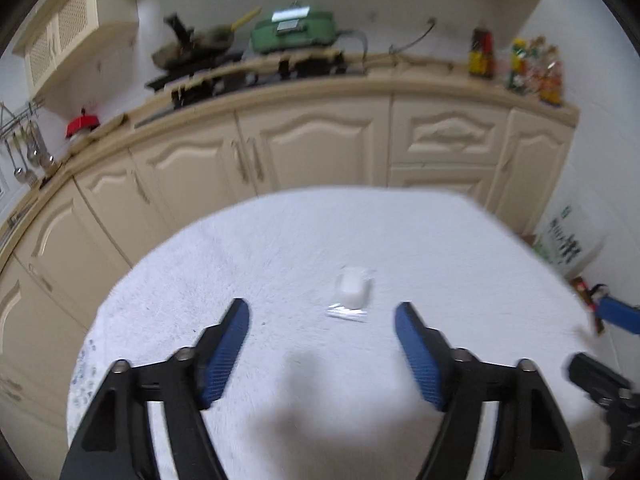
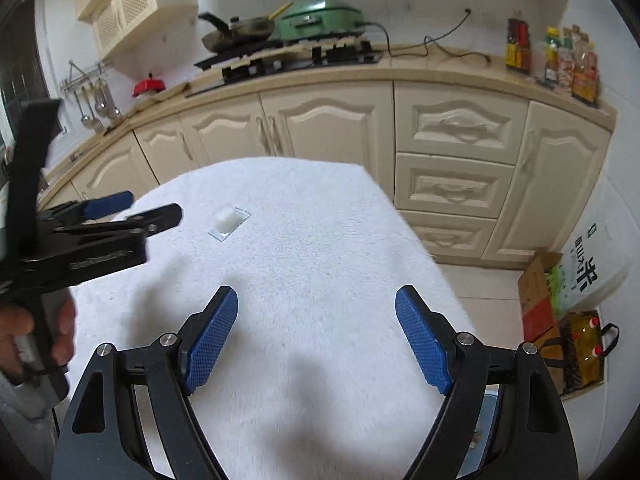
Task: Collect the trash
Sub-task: 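Grasp the small white plastic container with the left gripper, then carry the white container over the blue bin and open the left gripper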
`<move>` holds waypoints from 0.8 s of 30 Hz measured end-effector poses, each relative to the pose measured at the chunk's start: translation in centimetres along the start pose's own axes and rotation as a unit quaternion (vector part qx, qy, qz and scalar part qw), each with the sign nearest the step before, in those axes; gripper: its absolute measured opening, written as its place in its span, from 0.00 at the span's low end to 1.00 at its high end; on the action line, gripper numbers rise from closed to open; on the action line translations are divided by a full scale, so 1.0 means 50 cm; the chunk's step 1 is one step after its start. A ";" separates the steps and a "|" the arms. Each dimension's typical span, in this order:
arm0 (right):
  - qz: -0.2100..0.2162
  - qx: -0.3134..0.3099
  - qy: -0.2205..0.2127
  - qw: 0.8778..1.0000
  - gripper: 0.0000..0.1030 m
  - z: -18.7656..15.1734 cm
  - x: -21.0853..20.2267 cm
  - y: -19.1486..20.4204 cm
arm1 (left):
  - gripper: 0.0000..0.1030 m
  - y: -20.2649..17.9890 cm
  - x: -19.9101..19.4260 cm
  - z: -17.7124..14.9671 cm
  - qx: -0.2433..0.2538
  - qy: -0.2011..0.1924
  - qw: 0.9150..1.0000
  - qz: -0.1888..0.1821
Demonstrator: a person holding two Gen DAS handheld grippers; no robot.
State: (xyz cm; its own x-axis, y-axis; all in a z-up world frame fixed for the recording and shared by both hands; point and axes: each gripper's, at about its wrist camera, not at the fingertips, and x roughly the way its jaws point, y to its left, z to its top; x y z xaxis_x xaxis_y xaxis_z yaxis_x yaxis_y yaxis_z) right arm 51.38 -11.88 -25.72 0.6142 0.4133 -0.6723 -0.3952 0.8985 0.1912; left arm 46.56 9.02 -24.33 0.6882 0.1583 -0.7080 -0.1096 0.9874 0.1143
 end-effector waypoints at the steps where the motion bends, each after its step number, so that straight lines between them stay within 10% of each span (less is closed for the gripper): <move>1: 0.000 0.001 0.003 1.000 0.81 0.002 0.010 -0.001 | 0.55 -0.004 0.021 0.000 0.001 0.008 1.000 0.001; 16: -0.002 0.023 0.027 0.999 0.81 0.001 0.084 -0.052 | 0.21 -0.025 0.133 0.036 0.029 0.039 0.997 -0.057; 24: -0.012 0.050 0.003 0.999 0.81 -0.050 0.001 -0.125 | 0.20 -0.167 -0.030 0.044 0.074 0.005 0.992 -0.098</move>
State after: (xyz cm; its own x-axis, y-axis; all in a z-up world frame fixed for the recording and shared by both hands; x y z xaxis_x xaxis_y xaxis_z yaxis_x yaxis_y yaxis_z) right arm 52.19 -17.84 -28.73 0.6179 0.3912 -0.6820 -0.3111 0.9183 0.2449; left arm 48.01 0.55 -22.71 0.6794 -0.0367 -0.7328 0.1328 0.9884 0.0736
